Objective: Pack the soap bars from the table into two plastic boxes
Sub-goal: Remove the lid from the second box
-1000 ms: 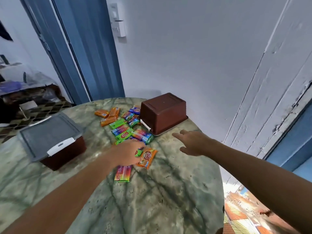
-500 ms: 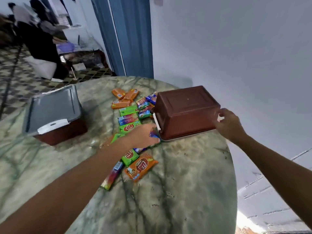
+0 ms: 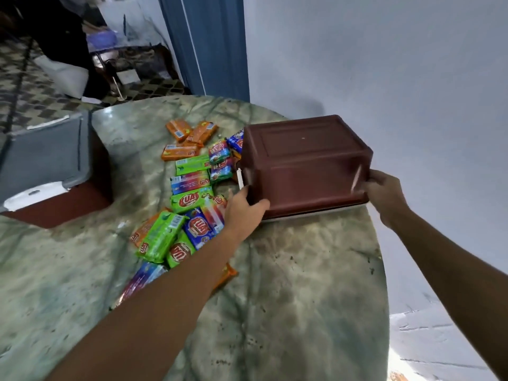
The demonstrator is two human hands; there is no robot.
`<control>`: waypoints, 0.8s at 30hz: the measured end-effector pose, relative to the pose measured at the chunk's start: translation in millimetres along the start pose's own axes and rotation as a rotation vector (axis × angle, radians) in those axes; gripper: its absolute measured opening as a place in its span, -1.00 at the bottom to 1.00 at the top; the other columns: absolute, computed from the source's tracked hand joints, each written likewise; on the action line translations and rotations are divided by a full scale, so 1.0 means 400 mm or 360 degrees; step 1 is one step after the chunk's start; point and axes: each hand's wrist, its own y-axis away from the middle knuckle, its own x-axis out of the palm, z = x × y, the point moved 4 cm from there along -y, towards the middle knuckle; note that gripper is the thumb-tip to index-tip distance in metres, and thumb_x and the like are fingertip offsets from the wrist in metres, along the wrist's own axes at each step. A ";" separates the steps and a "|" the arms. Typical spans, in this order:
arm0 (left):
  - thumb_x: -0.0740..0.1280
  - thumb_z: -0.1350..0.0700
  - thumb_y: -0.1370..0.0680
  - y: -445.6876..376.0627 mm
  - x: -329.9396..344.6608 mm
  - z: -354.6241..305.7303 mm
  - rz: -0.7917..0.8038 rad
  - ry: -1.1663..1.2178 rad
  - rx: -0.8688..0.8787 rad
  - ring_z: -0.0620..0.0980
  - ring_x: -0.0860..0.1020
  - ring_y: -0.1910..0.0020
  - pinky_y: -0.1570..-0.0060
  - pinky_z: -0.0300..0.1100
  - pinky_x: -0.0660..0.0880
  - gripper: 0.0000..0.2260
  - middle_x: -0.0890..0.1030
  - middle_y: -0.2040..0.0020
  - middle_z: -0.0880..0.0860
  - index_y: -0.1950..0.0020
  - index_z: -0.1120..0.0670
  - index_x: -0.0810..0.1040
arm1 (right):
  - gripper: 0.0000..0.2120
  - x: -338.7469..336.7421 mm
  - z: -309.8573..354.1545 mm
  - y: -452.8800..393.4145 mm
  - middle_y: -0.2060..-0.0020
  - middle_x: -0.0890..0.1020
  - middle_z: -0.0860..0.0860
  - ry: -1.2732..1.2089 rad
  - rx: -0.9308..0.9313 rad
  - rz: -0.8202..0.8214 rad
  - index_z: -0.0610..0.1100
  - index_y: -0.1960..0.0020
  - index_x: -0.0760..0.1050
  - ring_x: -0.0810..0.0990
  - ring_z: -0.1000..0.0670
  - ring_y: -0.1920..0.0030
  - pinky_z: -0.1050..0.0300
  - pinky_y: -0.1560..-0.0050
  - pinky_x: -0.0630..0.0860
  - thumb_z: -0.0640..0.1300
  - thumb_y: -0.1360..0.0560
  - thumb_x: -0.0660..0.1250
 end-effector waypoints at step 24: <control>0.37 0.31 -0.48 0.606 -1.152 0.523 -0.0666 0.0588 -0.0462 -0.09 0.43 0.55 0.55 -0.36 0.36 -0.96 0.54 0.38 0.07 0.16 0.21 0.59 | -0.70 0.874 0.327 0.710 0.55 0.37 -0.04 0.0337 -0.0176 0.0971 -0.17 0.35 0.41 0.33 0.03 0.55 0.27 0.54 0.18 -0.13 -0.52 0.36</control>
